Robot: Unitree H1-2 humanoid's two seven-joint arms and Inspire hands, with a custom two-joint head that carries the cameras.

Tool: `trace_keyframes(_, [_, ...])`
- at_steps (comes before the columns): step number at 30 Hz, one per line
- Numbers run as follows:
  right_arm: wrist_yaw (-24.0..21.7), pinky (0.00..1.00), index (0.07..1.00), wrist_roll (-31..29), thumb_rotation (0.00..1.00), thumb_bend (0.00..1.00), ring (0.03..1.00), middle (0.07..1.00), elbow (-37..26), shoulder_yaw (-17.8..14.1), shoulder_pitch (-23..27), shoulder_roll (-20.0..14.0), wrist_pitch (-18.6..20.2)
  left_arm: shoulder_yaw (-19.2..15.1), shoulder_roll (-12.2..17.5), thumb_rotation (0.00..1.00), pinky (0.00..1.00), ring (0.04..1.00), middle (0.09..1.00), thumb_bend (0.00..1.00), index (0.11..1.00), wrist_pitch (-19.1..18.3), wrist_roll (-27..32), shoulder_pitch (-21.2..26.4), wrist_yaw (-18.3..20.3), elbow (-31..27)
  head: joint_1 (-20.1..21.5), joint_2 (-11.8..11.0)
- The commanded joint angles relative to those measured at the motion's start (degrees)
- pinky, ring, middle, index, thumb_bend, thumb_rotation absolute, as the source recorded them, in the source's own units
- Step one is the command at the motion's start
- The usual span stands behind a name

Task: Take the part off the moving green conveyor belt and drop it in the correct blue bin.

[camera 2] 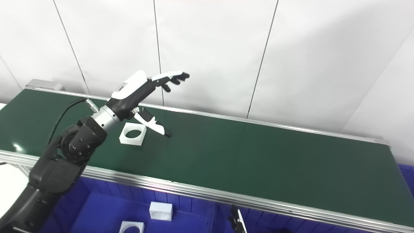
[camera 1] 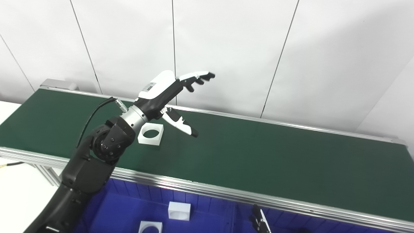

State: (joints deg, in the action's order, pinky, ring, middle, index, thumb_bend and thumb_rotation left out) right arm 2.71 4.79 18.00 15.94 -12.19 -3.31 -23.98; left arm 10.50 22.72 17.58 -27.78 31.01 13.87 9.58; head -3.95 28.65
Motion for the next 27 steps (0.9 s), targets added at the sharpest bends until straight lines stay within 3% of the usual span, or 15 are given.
trace_keyframes(1, [0.1, 0.97, 1.0, -0.1, 1.0, 0.85, 0.955, 0.984, -1.5, 0.2, 0.2, 0.3, -2.9, 0.1, 2.2, 0.19, 0.66, 0.789, 0.835, 1.0, 0.869, 0.6, -1.9, 4.5, -0.7, 1.0, 0.0, 0.1])
trace_keyframes(7, [0.2, 0.98, 1.0, 0.6, 1.0, 0.84, 0.96, 0.988, -1.9, 0.5, -0.1, 0.2, -2.9, 3.6, 3.4, 0.17, 0.74, 0.792, 0.806, 1.0, 0.872, 1.2, -9.2, 8.8, -2.2, 7.5, 0.0, 0.2])
trace_keyframes(15, [0.2, 0.98, 1.0, 1.1, 1.0, 0.87, 0.958, 0.994, -2.2, 1.1, -0.5, 0.6, -2.9, 9.3, 2.4, 0.21, 0.75, 0.794, 0.799, 1.0, 0.858, -0.1, -17.6, 14.2, -4.9, 15.9, 0.9, 0.3])
trace_keyframes(23, [0.6, 0.98, 1.0, 1.8, 1.0, 0.86, 0.96, 0.995, -3.0, 2.4, -0.7, 1.1, -2.9, 13.2, 0.1, 0.26, 0.75, 0.791, 0.793, 1.0, 0.85, -0.3, -20.7, 18.0, -7.6, 24.0, 2.1, 0.2])
trace_keyframes(27, [1.3, 0.96, 1.0, 2.1, 1.0, 0.8, 0.95, 0.992, -3.6, 3.4, -0.8, 1.4, -2.9, 14.8, -0.8, 0.31, 0.75, 0.795, 0.796, 1.0, 0.861, -0.6, -21.6, 18.8, -8.3, 26.7, 2.7, 0.5])
